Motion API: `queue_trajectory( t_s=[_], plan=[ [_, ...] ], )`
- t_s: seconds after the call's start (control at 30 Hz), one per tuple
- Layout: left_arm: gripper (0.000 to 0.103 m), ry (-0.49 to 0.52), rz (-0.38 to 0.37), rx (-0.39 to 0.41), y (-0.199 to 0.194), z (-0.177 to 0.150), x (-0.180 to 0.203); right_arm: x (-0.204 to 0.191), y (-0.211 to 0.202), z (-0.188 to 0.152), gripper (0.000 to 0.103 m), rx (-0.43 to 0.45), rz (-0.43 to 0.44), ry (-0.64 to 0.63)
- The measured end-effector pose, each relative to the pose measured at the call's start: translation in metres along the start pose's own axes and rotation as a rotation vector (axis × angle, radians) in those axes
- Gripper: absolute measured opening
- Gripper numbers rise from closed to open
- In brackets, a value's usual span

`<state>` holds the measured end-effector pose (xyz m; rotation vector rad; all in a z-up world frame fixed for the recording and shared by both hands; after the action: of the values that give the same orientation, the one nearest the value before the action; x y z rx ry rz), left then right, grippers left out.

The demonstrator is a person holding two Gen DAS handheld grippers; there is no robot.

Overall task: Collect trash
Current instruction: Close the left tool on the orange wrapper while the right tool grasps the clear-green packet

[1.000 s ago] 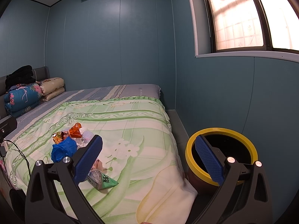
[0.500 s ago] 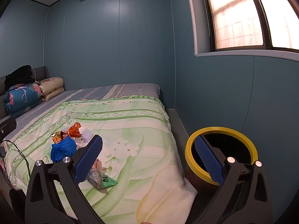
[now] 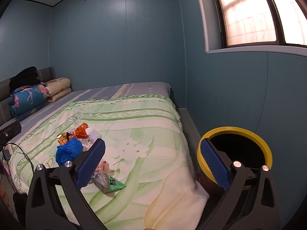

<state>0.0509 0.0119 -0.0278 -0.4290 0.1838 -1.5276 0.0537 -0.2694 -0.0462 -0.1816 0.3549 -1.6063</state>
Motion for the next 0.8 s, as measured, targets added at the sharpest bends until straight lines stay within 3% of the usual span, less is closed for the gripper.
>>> queue_trajectory(
  t_s=[0.1, 0.23, 0.43, 0.67, 0.8],
  plan=[
    [0.095, -0.002, -0.008, -0.023, 0.009, 0.002, -0.009, -0.002, 0.01, -0.002, 0.095, -0.033, 0.101, 0.005],
    [0.095, 0.014, -0.025, -0.061, 0.025, 0.004, -0.024, -0.014, 0.026, -0.008, 0.095, -0.052, 0.174, -0.086],
    [0.095, 0.04, -0.098, -0.147, 0.063, 0.0, -0.04, -0.027, 0.056, -0.028, 0.095, -0.141, 0.328, -0.141],
    [0.095, 0.064, -0.125, -0.231, 0.116, 0.0, -0.056, -0.058, 0.076, -0.057, 0.095, -0.25, 0.495, -0.259],
    [0.095, 0.129, -0.121, -0.221, 0.141, 0.013, -0.053, -0.072, 0.085, -0.066, 0.095, -0.278, 0.52, -0.302]
  ],
)
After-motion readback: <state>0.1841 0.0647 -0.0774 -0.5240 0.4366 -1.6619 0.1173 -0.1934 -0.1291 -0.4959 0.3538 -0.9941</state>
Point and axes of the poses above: each gripper's, at about its wrist camera, not at the fingertips, and y roughly the way its jaws point, x to its right, z to its top, the point moved 4 cm from there along y, roughly the way its jaws point, and after that the axes turned 1 degree about y, right-handed, at the moved point
